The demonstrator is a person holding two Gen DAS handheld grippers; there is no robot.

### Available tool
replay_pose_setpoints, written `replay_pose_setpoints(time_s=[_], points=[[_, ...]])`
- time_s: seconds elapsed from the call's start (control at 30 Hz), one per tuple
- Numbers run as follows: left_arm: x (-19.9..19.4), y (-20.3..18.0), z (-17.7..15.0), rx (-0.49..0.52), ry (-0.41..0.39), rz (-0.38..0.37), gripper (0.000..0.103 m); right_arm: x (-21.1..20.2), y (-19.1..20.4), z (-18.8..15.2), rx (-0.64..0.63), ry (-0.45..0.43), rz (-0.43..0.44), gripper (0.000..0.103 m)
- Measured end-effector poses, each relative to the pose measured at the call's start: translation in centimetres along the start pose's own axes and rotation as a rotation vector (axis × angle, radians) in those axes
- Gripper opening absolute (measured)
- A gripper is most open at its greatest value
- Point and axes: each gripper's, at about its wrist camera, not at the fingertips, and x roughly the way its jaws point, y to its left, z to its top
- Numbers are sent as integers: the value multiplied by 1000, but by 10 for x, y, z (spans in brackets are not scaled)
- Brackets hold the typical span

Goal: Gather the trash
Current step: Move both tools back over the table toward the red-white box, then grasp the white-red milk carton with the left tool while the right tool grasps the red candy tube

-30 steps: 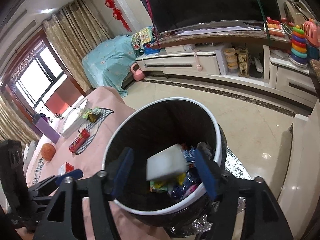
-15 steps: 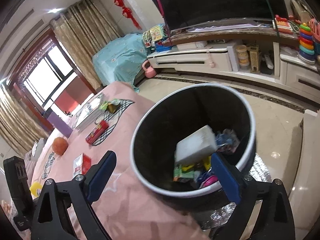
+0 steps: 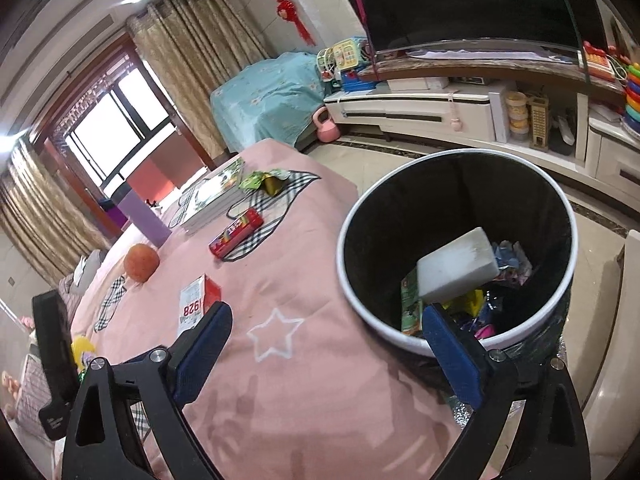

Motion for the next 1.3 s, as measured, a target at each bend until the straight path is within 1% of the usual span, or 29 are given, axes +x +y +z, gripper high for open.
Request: replay_pose_setpoints(time_s=[0.1,0.2,0.3,0.33,0.37,0.43,0.53,0.63,0.7,0.87,0.97,1.03,1.17,1.3], points=[[15,1,8,-12,20,24,80,2,8,-2,-14,7,3,97],[24,2,14,-24,16,31,80,4,12,-3,-22,11,5,97],[31,1,16,3,6,68,78,5,16,-2,-32,12,5,97],[34,2,16,15,7,72,66,6,17,-2,-36,13,5,97],[36,3,16,22,15,71,58,7,19,-1,-38,13,5,97],[34,8,15,24,2,57,57,10,22,-1,-40,16,4,97],[24,17,14,22,-24,57,57,16,28,-1,-43,23,12,97],[12,31,12,5,-44,55,56,24,36,0,-57,35,24,97],[3,46,10,-23,-50,54,56,31,43,1,-72,41,32,97],[-9,75,4,-65,-73,72,56,56,65,4,-95,56,62,97],[-4,86,-1,-78,-59,71,56,80,78,8,-91,82,80,96],[2,93,-6,-95,-47,53,56,97,87,11,-89,97,96,94],[0,95,-8,-101,-70,32,56,134,103,24,-87,125,91,82],[-1,96,-10,-101,-80,12,56,168,114,36,-67,150,70,79]])
